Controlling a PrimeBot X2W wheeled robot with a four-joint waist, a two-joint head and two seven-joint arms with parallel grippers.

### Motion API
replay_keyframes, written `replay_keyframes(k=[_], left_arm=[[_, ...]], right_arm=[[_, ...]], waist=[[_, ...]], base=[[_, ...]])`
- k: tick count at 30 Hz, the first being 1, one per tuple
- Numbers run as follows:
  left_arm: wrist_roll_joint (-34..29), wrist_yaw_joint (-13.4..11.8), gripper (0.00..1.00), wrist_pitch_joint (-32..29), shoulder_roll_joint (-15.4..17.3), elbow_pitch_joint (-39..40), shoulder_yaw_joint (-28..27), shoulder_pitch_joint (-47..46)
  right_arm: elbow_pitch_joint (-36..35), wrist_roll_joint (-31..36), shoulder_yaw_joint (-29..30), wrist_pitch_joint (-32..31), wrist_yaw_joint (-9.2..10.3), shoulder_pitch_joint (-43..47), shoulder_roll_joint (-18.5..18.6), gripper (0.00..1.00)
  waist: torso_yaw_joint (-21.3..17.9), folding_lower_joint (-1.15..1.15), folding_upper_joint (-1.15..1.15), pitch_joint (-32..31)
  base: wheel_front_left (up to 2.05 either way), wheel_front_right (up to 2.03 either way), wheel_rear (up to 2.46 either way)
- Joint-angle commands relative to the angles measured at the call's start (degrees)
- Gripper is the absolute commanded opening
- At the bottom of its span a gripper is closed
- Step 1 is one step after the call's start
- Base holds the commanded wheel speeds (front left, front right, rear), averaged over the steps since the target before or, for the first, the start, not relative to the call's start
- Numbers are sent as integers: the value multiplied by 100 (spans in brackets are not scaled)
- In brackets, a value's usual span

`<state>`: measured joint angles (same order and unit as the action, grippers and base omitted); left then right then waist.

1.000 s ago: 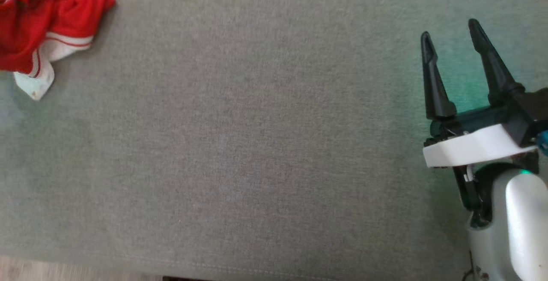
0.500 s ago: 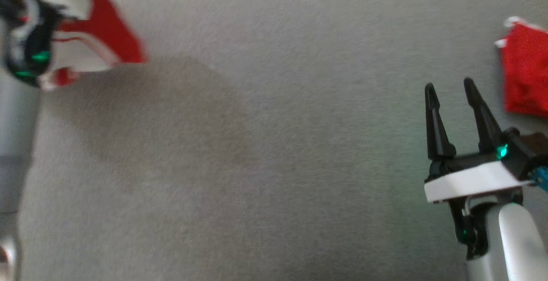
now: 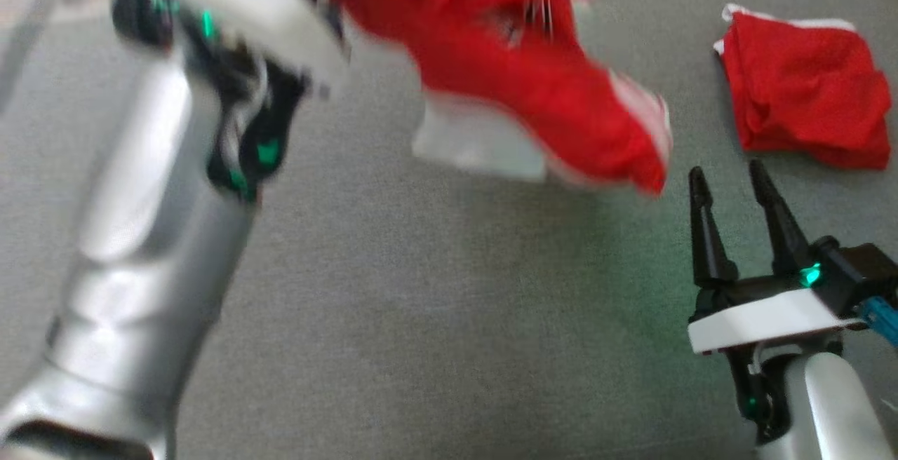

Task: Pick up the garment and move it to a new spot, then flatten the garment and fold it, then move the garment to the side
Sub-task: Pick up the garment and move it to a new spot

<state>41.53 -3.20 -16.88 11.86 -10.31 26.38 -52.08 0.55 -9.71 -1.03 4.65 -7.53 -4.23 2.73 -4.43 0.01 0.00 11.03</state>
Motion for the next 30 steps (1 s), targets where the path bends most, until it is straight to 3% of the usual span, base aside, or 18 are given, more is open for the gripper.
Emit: replay_keyframes(k=[1, 7, 12, 13, 14, 15, 16, 23, 30], left_arm=[[32, -85, 0, 133, 146, -48, -214, 157], [38, -300, 0, 992, 159, -1103, -502, 979], [12, -391, 0, 1707, 229, -1909, -790, 1149], [0, -371, 16, 1824, 223, -2022, -806, 1140], [-14, -337, 44, 1925, 209, -2116, -804, 1124], [-21, -302, 91, 2013, 184, -2200, -799, 1109], [-31, -269, 100, 2097, 159, -2277, -790, 1092], [-288, -21, 100, 2670, -1, -2579, -509, 1022], [-445, 77, 100, 2969, -39, -2349, -329, 1398]], right_arm=[[-154, -51, -183, 68, 4, -250, 15, 100], [-22, -52, -249, 140, 4, -442, 15, 100], [36, -4, -222, 186, 4, -609, 15, 100], [56, 9, -207, 194, 4, -635, 15, 100], [73, 20, -192, 202, 4, -654, 15, 100], [91, 27, -181, 213, 4, -671, 15, 100], [110, 33, -172, 223, 4, -683, 15, 100], [220, 140, -93, 222, 4, -722, 15, 100], [229, 240, 47, 168, 4, -628, 15, 100]], waist=[[-103, -1, 0, 200], [-193, -1, 0, 614], [-215, -1, 0, 888], [-208, -1, 0, 913], [-193, -1, 0, 938], [-177, -1, 0, 952], [-156, -1, 0, 958], [83, -1, 0, 760], [336, -1, 0, 311]], base=[[0, 0, 0], [0, 0, 0], [0, 0, 0], [0, 0, 0], [0, 0, 0], [0, 0, 0], [0, 0, 0], [0, 0, 0], [0, 0, 0]])
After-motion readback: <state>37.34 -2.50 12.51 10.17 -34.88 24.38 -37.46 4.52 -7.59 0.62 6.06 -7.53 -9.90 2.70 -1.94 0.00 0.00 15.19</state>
